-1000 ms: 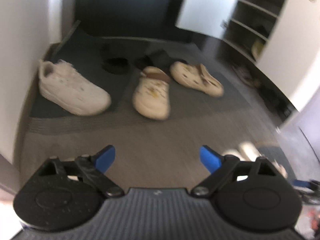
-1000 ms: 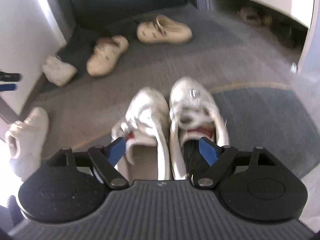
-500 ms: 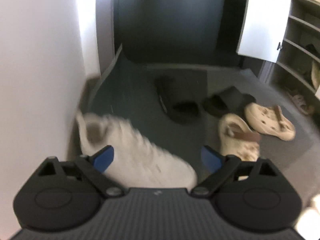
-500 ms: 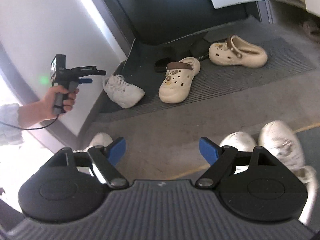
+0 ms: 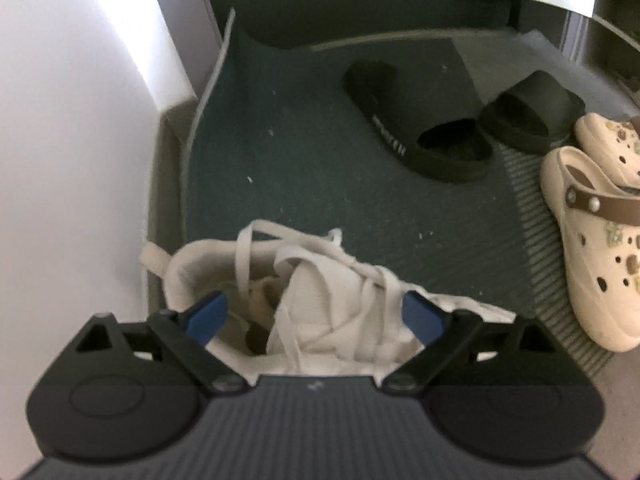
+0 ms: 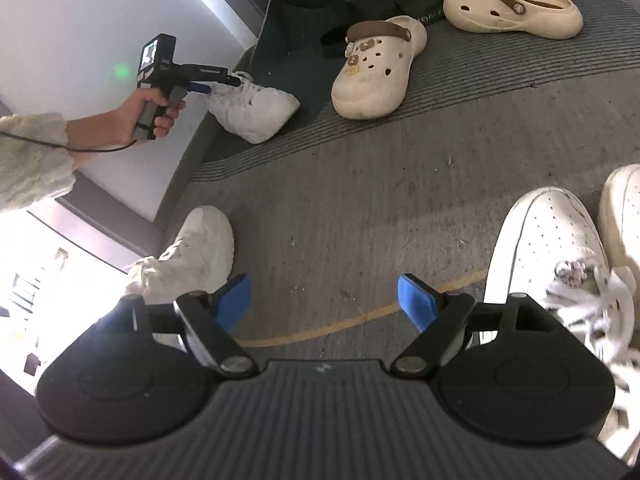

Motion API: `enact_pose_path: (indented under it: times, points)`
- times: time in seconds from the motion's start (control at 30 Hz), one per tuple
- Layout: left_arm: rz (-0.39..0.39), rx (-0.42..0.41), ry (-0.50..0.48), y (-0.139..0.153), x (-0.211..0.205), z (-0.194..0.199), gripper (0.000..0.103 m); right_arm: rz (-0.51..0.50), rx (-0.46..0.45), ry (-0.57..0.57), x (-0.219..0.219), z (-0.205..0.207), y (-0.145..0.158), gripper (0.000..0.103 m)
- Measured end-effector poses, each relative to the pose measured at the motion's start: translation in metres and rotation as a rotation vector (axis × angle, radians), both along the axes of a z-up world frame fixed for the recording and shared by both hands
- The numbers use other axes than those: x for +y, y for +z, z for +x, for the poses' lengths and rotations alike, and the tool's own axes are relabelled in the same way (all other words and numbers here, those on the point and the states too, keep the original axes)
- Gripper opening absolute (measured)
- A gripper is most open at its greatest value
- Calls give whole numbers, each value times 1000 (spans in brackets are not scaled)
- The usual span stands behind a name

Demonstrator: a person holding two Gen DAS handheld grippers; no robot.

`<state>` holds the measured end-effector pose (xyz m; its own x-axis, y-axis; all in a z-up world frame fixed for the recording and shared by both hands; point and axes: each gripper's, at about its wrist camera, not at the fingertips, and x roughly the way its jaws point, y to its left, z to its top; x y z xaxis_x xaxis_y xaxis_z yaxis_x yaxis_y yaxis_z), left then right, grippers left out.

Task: Organize scattered shoes
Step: 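Lift the white sneaker with the left tool away from the dark mat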

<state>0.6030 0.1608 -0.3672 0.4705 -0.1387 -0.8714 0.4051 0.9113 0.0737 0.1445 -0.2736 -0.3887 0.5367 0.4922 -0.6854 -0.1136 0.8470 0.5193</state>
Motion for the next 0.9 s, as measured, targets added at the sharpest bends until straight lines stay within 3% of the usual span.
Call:
enact_pose_path:
  times: [0.1, 0.17, 0.2, 0.27, 0.47, 0.53, 0.73, 0.9]
  points:
    - [17, 52, -94, -7, -5, 9, 90, -7, 2, -7, -5, 3, -3, 83]
    - [-7, 112, -110, -10, -3, 21, 94, -13, 14, -24, -9, 6, -7, 83]
    - [0, 133, -106, -14, -2, 27, 101, -14, 21, -32, -11, 7, -10, 83]
    - [12, 173, -98, -22, 0, 38, 103, -15, 41, -53, -16, 8, -15, 83]
    - [-56, 135, -56, -31, 2, 39, 103, -40, 62, -82, -23, 3, -20, 83]
    - [-88, 119, -44, -29, 3, 35, 87, -49, 68, -87, -23, 3, -21, 83]
    - [-45, 106, -62, -20, -8, 20, 59, -71, 74, -94, -20, 3, -23, 83]
    - [-29, 92, 2, -1, -20, 2, 42, -78, 67, -94, -19, 1, -20, 83]
